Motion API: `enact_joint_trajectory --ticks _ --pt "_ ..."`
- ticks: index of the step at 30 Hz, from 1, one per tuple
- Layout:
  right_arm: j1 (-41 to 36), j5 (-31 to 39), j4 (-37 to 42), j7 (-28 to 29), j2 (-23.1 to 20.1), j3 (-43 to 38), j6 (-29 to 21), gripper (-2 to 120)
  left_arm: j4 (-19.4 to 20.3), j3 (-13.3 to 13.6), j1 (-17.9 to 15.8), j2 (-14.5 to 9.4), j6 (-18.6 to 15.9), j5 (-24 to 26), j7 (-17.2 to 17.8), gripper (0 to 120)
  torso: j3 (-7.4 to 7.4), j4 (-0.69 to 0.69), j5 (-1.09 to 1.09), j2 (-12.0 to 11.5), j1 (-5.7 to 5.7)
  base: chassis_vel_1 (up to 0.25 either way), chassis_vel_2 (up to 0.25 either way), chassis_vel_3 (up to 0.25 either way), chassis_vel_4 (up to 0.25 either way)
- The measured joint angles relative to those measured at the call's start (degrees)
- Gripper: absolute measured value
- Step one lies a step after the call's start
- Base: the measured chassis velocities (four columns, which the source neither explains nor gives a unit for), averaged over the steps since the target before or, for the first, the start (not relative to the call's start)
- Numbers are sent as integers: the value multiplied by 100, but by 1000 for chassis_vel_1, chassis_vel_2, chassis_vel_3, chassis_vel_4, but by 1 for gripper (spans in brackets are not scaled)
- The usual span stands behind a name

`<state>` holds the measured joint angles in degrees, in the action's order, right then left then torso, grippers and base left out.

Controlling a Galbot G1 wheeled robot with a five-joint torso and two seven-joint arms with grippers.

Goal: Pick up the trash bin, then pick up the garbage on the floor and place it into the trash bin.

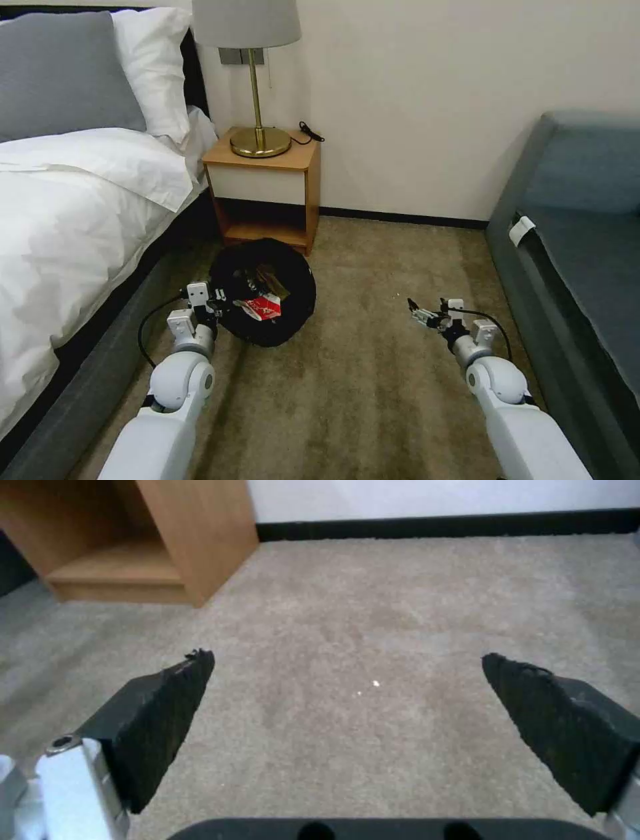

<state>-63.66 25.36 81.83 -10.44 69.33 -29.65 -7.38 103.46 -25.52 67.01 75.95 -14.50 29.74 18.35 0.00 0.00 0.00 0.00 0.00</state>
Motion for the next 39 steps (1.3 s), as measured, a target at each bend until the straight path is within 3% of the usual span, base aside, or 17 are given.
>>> enact_joint_trajectory --ticks 1,3,8,10,11,14,15,18,22,31,39 --pt "-17 3 8 -8 0 -22 8 100 20 -1 -2 21 -17 74 54 0 0 0 0 0 0 0 0 0 0" --pt "-144 18 77 -55 10 -169 58 100 176 9 -60 194 -171 818 436 0 0 1 1 0 0 0 0 0 0" --pt "-272 18 133 -95 32 -281 102 100 245 36 -163 403 -337 1530 836 0 0 -1 1 0 0 0 0 0 0" --pt "-416 4 200 -159 46 -378 147 100 238 35 -271 627 -564 2101 1329 0 0 0 1 0 0 0 0 0 0" --pt "-416 4 200 -159 46 -378 147 100 238 35 -271 627 -564 2101 1329 0 0 0 1 0 0 0 0 0 0" --pt "-553 -39 258 -219 53 -475 168 100 137 38 -375 760 -853 2384 1908 0 0 -1 0 0 0 0 0 0 0" --pt "-553 -39 258 -219 53 -475 168 100 137 38 -375 760 -853 2384 1908 0 0 -1 0 0 0 0 0 0 0" --pt "-596 -123 273 -280 65 -502 198 100 66 -5 -443 794 -1382 2638 2560 0 0 -2 0 0 0 0 0 0 0" --pt "-519 -167 235 -316 101 -402 218 100 -32 -142 -506 772 -1604 2714 2859 0 0 5 1 0 0 0 0 0 0" --pt "-568 -358 152 -360 245 -443 306 100 -484 -130 -926 675 -1640 3006 2944 0 0 -2 0 0 0 0 0 0 0" --pt "-466 -408 184 -363 344 -294 327 100 -929 -107 -1357 753 -1765 3327 3140 0 0 0 0 0 0 0 0 0 0"
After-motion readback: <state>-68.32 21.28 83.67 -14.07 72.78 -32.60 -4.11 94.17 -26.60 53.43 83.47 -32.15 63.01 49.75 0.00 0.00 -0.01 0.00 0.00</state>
